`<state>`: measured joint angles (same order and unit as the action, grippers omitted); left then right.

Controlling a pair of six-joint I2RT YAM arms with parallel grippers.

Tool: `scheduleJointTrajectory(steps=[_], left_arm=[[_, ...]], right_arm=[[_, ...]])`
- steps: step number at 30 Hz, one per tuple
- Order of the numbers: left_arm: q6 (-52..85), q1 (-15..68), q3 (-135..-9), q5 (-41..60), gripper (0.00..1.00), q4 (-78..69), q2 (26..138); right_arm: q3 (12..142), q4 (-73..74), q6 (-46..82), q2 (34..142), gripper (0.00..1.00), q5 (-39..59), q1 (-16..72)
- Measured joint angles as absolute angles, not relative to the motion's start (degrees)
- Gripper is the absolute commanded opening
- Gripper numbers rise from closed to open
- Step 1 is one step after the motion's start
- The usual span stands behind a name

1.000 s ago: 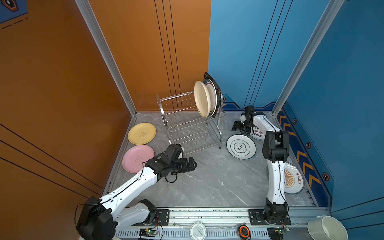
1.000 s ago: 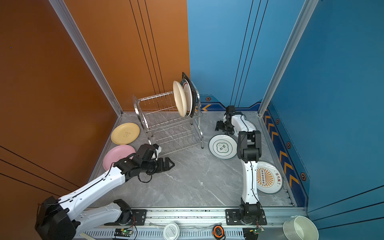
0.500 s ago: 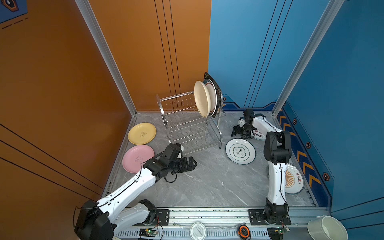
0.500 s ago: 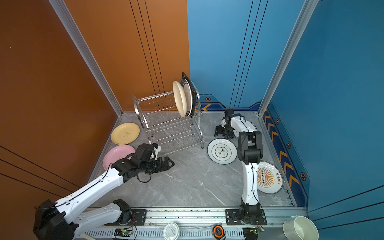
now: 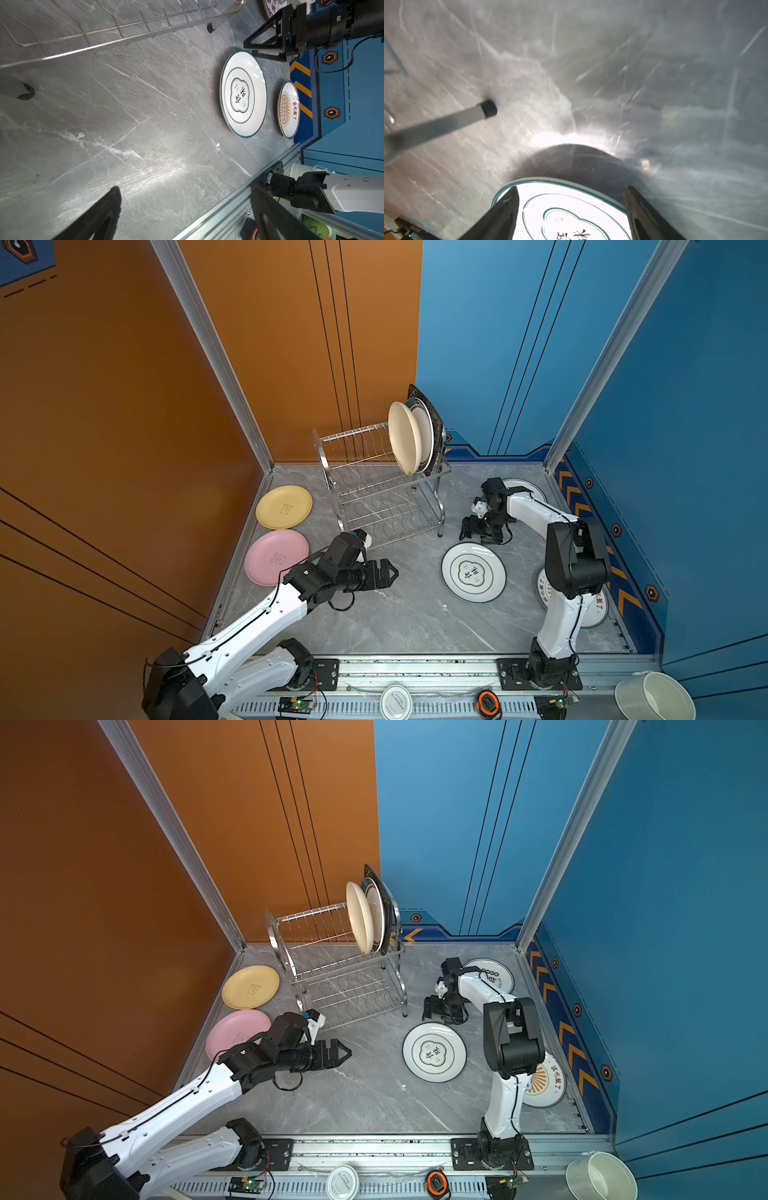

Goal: Load the plates into the dish rack
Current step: 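Push the white green-rimmed plate toward the left gripper with the right gripper, then slide the white plate further with the right gripper while the left gripper approaches its edge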

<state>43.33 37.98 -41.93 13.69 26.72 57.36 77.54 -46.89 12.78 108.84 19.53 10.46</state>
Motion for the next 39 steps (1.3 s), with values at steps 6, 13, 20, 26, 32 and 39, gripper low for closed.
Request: scheduleJointTrajectory(steps=[6,13,20,26,32,39], left_arm=[[43.3,40.6,-41.6,13.6,0.98,26.7,57.2],[43.3,43.4,-41.3,13.2,0.98,26.7,57.2],[43.4,44.8,-41.1,12.7,0.98,26.7,57.2],[43.4,45.8,-40.6,12.6,0.98,26.3,57.3],[44.0,46.3,-40.2,12.4,0.98,26.3,57.4],[44.5,46.9,-39.2,12.0,0.98,25.8,57.4]], right_arm=[[67.1,-45.6,14.4,98.6,0.89,19.8,10.2],[58.5,-44.4,14.1,89.7,0.95,21.3,1.3],[51.6,-42.9,13.3,88.6,0.96,25.0,-0.5],[49.4,-40.2,13.6,88.2,0.95,27.9,1.4],[48.7,-37.9,14.9,86.3,0.95,29.8,7.0],[47.8,-34.6,18.6,85.9,0.95,31.4,14.5]])
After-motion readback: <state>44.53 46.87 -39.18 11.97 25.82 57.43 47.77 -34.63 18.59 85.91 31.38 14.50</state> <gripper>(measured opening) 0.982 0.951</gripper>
